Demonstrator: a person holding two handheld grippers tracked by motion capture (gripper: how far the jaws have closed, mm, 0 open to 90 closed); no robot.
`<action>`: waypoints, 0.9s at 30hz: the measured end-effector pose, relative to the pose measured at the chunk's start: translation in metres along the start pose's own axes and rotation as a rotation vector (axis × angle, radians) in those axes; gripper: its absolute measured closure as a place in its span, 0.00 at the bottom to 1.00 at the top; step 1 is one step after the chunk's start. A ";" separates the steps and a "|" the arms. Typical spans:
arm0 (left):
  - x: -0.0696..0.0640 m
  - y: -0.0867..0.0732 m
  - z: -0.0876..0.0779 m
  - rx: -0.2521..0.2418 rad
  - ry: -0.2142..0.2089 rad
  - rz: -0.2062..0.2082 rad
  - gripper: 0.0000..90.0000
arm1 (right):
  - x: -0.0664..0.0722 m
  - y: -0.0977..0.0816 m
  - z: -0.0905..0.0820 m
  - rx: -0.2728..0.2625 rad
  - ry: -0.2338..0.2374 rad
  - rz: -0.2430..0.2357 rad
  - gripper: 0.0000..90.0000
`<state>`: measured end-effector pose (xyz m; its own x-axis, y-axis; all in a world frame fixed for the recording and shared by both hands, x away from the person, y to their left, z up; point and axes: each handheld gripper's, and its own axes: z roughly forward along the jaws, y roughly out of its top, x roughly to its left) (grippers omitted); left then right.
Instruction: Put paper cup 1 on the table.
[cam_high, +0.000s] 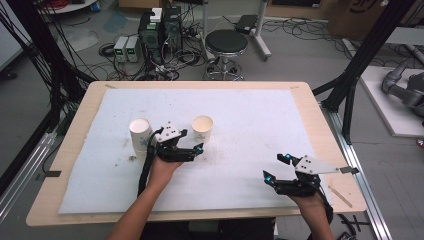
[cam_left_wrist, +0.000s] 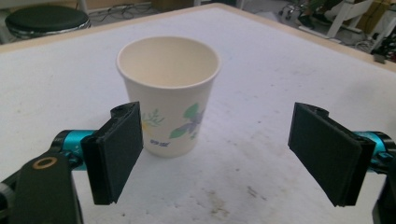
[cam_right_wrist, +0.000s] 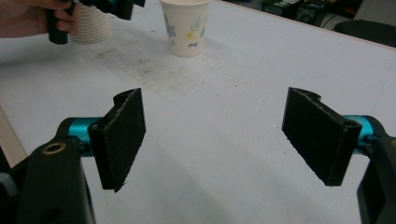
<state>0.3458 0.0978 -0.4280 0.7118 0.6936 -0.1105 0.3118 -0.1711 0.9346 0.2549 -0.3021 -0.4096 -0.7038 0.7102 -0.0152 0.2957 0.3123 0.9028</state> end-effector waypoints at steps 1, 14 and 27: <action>-0.003 0.001 -0.004 -0.010 -0.009 0.007 0.20 | 0.000 0.000 0.000 0.000 -0.001 0.001 0.24; -0.025 0.014 -0.049 -0.140 -0.156 0.077 0.20 | -0.002 0.002 -0.001 0.006 -0.021 -0.002 0.22; -0.026 0.025 -0.057 -0.148 -0.154 0.094 0.20 | -0.003 0.003 0.000 0.000 -0.024 0.011 0.22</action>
<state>0.2992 0.1155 -0.3820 0.8245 0.5625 -0.0607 0.1523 -0.1173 0.9814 0.2580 -0.3035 -0.4065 -0.6848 0.7285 -0.0155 0.3034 0.3044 0.9029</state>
